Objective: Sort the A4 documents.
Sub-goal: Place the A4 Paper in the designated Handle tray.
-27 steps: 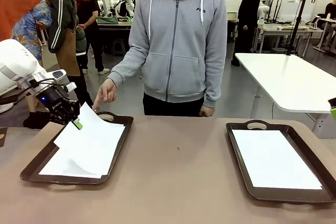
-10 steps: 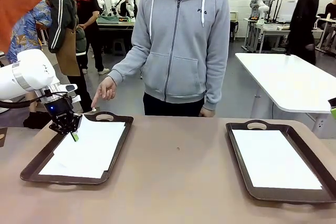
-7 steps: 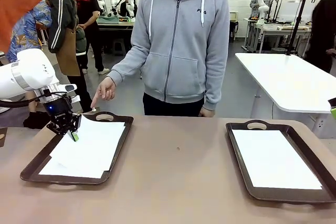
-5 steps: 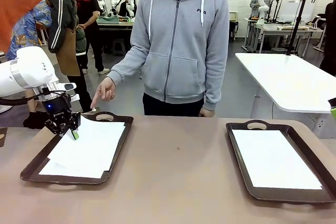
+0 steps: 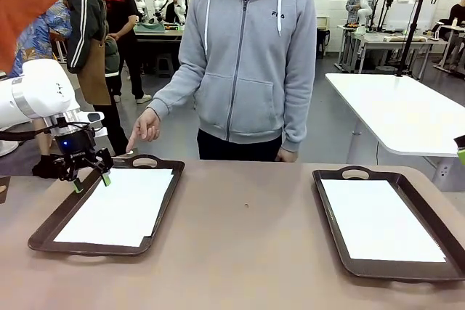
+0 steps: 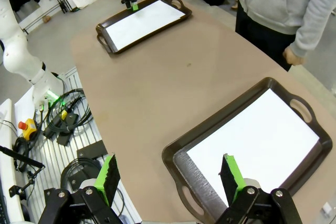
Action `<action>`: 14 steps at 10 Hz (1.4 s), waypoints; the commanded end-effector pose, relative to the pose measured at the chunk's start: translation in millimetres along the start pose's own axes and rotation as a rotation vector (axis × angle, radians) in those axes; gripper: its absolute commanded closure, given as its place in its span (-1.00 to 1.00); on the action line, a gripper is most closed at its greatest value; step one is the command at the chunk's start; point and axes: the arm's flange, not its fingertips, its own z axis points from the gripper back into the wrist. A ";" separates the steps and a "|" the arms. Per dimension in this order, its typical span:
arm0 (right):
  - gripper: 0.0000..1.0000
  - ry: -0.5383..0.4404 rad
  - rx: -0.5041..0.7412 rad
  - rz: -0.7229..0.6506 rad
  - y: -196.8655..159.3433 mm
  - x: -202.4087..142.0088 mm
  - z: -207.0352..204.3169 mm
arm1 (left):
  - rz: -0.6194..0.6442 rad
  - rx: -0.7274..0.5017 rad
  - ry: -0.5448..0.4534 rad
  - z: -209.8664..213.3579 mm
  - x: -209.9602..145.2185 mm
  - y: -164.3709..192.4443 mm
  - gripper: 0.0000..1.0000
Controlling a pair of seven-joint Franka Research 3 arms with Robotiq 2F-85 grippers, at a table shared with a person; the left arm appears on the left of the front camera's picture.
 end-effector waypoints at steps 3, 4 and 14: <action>-1.00 0.010 0.008 0.005 -0.1 -1.3 -1.4 | 0.032 -0.049 -0.026 1.8 -10.1 -4.4 -1.00; -1.00 0.010 0.008 0.005 -0.1 -1.3 -1.4 | 0.023 -0.118 -0.001 1.6 -12.1 -5.2 -1.00; -1.00 0.010 0.008 0.005 -0.1 -1.3 -1.4 | 0.007 -0.016 -0.001 1.3 -2.3 -1.7 -1.00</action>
